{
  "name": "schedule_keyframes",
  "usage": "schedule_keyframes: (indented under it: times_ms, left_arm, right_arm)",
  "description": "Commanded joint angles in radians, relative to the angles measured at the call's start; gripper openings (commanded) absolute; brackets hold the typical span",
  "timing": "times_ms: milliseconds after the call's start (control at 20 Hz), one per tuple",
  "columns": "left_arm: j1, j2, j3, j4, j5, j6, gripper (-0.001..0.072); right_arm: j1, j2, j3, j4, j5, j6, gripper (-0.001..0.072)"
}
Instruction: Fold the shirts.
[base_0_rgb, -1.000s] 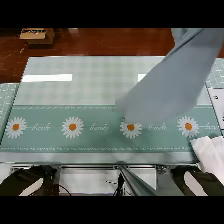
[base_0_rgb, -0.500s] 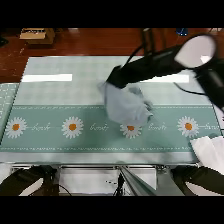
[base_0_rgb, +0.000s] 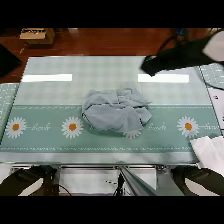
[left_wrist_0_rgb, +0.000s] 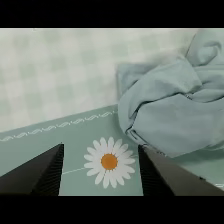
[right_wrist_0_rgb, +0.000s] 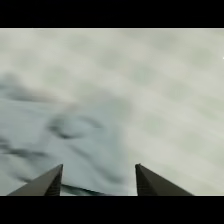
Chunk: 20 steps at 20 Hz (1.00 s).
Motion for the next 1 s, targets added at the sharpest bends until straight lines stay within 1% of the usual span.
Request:
schedule_keyframes:
  times_ms: [0,100,150,200,250,300,350,400,450,550,700,850,950]
  left_arm:
    - [0.001,-0.001,-0.271,-0.023,0.118,0.012,0.0637]
    - [0.002,-0.005,-0.473,-0.070,0.228,0.001,0.0676]
    - [0.015,-0.007,-0.570,-0.107,0.301,-0.019,0.0676]
    - [0.042,-0.008,-0.649,-0.164,0.370,-0.018,0.0675]
    - [0.087,-0.008,-0.724,-0.255,0.447,-0.006,0.0671]
    - [0.145,-0.011,-0.785,-0.369,0.506,0.033,0.0671]
    - [0.217,-0.024,-0.840,-0.515,0.540,0.097,0.0671]
    - [0.285,-0.045,-0.880,-0.642,0.550,0.163,0.0672]
    - [0.349,-0.075,-0.912,-0.738,0.552,0.220,0.0673]
    - [0.421,-0.151,-0.927,-0.801,0.552,0.268,0.0673]
    - [0.427,-0.263,-0.926,-0.861,0.579,0.331,0.0673]
    - [0.395,-0.368,-0.926,-0.988,0.637,0.406,0.0672]
    - [0.369,-0.428,-0.923,-1.036,0.669,0.407,0.0672]
  right_arm:
    - [-0.278,0.054,-0.003,-0.164,0.113,-0.034,0.0527]
    - [-0.439,0.054,-0.041,-0.068,0.109,-0.034,0.0526]
    - [-0.503,0.054,-0.071,-0.013,0.109,-0.037,0.0526]
    - [-0.555,0.055,-0.106,0.035,0.109,-0.051,0.0526]
    - [-0.599,0.055,-0.147,0.077,0.108,-0.065,0.0526]
    - [-0.631,0.055,-0.193,0.113,0.099,-0.071,0.0526]
    - [-0.648,0.055,-0.238,0.143,0.087,-0.085,0.0526]
    - [-0.656,0.054,-0.286,0.175,0.071,-0.103,0.0526]
    - [-0.657,0.054,-0.330,0.200,0.053,-0.118,0.0526]
    - [-0.657,0.054,-0.411,0.259,0.023,-0.148,0.0526]
    - [-0.657,0.054,-0.490,0.292,-0.004,-0.164,0.0526]
    - [-0.657,0.055,-0.504,0.292,-0.004,-0.167,0.0526]
    - [-0.657,0.055,-0.504,0.292,-0.004,-0.166,0.0526]
